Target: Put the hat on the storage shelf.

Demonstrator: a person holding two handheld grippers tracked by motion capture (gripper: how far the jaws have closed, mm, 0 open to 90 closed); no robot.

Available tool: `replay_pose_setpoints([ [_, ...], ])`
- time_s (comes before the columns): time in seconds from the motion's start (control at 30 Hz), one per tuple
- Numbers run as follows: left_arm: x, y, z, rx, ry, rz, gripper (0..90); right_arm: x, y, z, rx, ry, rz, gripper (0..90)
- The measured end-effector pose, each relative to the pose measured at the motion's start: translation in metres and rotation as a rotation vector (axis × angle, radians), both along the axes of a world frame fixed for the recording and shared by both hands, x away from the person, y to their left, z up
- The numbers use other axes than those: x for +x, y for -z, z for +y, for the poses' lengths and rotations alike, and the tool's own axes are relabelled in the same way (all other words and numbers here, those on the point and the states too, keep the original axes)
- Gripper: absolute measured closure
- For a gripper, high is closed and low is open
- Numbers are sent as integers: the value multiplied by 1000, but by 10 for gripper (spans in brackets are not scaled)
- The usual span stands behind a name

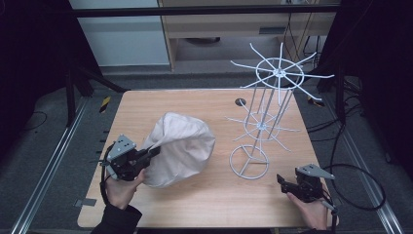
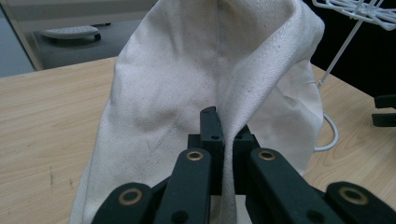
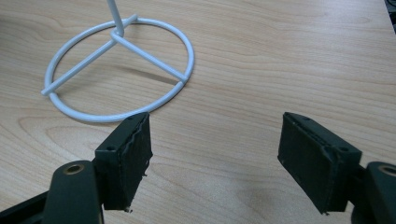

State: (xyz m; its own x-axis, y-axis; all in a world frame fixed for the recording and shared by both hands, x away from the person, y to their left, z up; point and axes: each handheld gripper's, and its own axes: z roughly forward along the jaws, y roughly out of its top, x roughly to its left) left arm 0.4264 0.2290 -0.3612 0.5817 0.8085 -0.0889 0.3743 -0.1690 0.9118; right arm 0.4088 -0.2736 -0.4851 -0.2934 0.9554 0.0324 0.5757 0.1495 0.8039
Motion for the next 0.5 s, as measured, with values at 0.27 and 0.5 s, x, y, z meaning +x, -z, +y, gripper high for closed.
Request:
replay_pose_setpoints([
  [0.27,-5,-8,6,-30,-15,-39,887,0,1,0,-10,-6,-16,251],
  [0.5,-12,-19,13,-71,-17,-78,887,0,2,0,-17,-8,-17,246],
])
